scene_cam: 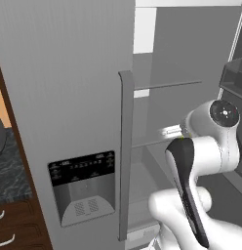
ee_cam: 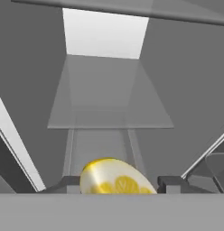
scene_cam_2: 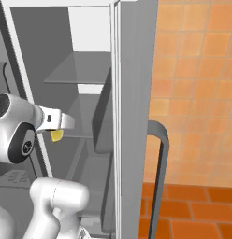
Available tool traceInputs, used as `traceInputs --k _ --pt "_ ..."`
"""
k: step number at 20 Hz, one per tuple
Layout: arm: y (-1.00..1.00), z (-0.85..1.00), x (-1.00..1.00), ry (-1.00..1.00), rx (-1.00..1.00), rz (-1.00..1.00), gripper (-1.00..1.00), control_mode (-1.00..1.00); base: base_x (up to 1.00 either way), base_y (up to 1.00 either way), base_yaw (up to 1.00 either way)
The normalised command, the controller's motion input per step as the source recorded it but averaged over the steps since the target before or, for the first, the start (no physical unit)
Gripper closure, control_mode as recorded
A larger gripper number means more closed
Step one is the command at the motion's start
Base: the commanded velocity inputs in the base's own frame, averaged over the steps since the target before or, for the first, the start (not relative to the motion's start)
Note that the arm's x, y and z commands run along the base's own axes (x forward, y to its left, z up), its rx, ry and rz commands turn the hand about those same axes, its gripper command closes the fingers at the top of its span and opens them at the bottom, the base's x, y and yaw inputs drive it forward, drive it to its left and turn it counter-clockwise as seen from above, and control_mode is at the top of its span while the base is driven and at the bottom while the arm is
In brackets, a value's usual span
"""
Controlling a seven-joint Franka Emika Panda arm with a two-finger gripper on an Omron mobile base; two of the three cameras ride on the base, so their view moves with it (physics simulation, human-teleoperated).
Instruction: Place one lemon wedge and one chicken drumstick in each tupperware on the nearby counter, to pack two identical lunches.
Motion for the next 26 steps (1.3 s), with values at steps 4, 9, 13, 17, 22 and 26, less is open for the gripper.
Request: traceInputs --k 4,9,13,17,22,26 --pt "0.0 -0.57 -0.52 0.02 0.0 0.12 1.0 -1.0 0.0 0.0 0.0" --pt "0.0 -0.67 -0.01 0.0 0.05 -0.06 1.0 -1.0 0.0 0.0 0.0" --pt "0.0 -0.34 -0.08 -0.05 0.02 -0.05 1.0 -1.0 0.0 0.0 0.0" --pt "0.0 -0.33 -0.29 -0.05 0.02 -0.04 1.0 -1.0 0.0 0.0 0.0" --pt "0.0 -0.07 -0.12 0.0 0.0 0.0 1.0 1.0 -0.62 0.3 0.0" --pt "0.0 0.0 0.0 0.0 0.0 0.0 1.0 1.0 -0.83 0.85 0.02"
